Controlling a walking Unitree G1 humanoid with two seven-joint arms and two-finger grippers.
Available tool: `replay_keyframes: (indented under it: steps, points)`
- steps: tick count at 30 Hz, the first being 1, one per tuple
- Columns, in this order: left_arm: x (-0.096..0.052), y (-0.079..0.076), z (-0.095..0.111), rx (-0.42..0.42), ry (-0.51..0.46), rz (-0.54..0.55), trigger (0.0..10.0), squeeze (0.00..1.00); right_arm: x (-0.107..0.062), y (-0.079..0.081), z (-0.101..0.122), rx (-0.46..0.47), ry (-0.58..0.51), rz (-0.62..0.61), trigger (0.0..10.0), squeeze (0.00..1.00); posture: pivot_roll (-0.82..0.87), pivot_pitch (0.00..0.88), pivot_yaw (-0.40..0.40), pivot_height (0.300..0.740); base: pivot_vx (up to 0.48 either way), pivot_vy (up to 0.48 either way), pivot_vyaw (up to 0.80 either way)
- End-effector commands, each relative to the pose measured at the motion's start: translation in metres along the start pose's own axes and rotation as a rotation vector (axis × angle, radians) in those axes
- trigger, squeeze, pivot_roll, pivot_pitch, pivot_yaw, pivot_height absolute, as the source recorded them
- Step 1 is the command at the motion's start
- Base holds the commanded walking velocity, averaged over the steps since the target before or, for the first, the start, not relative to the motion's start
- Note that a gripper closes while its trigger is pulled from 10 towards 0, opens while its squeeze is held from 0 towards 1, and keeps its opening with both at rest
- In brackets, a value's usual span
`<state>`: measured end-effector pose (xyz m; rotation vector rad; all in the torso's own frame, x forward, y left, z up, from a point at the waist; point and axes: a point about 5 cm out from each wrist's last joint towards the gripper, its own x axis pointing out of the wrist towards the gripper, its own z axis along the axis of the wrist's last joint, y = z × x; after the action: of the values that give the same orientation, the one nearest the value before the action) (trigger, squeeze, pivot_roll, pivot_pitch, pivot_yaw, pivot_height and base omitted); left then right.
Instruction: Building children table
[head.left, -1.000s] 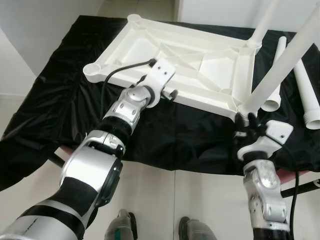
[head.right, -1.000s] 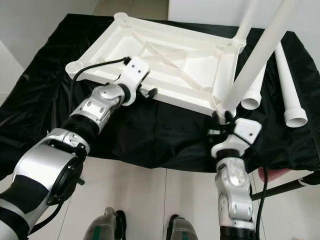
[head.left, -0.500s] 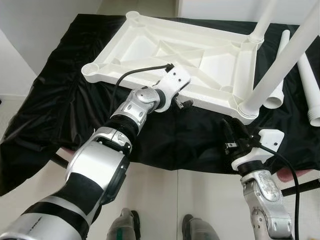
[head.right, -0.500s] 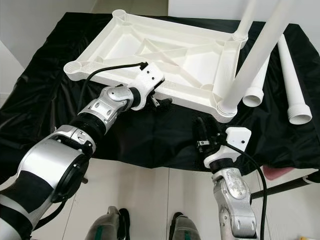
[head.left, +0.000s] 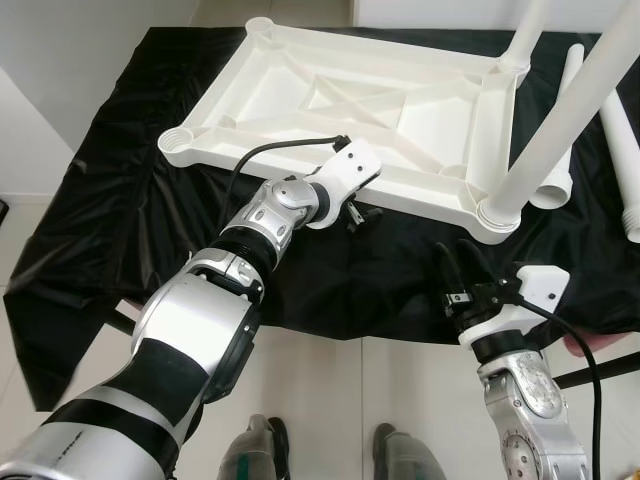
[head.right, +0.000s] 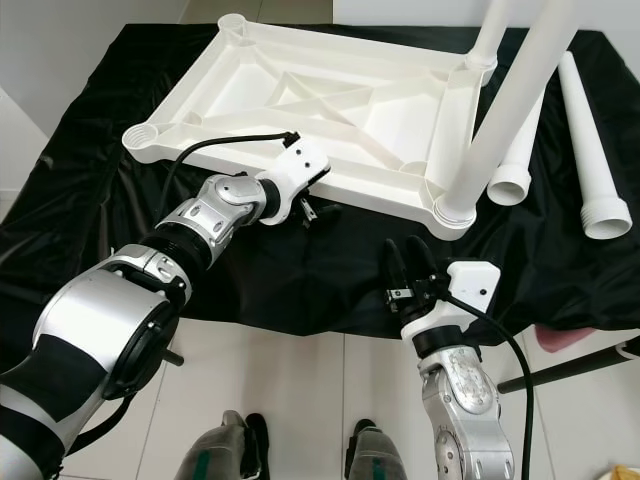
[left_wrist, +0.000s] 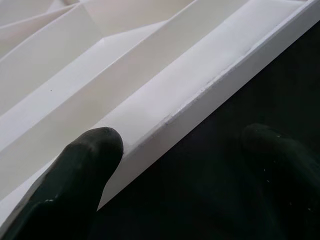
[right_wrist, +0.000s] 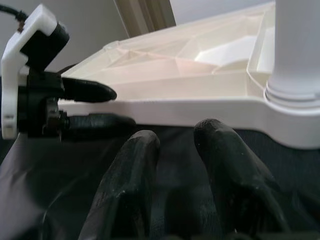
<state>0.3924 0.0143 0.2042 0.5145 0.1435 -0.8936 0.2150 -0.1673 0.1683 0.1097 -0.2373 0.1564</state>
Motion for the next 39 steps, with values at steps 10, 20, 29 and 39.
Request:
replay_keyframes:
  steps: [10,20,29,39]
  points:
    - [-0.005,0.014,-0.018,-0.071,0.118,0.224,10.0,0.00,-0.006,0.008,0.002,0.016,0.021,-0.003,10.0,0.00,-0.14,0.233,0.137,0.740,0.000,0.000,0.00]
    - [-0.002,0.008,-0.026,-0.010,0.175,0.209,10.0,0.00,-0.008,0.011,0.004,0.022,0.030,0.001,10.0,0.00,-0.15,0.239,0.138,0.740,0.000,0.000,0.00]
    - [0.001,-0.004,-0.033,-0.016,0.182,0.118,0.0,0.00,-0.012,0.013,0.004,0.018,0.045,0.002,10.0,0.00,-0.16,0.246,0.146,0.740,0.000,0.000,0.00]
    - [0.000,-0.005,-0.036,-0.008,0.183,0.077,0.0,0.00,-0.011,0.013,0.003,0.015,0.052,0.001,10.0,0.00,-0.15,0.240,0.144,0.740,0.000,0.000,0.00]
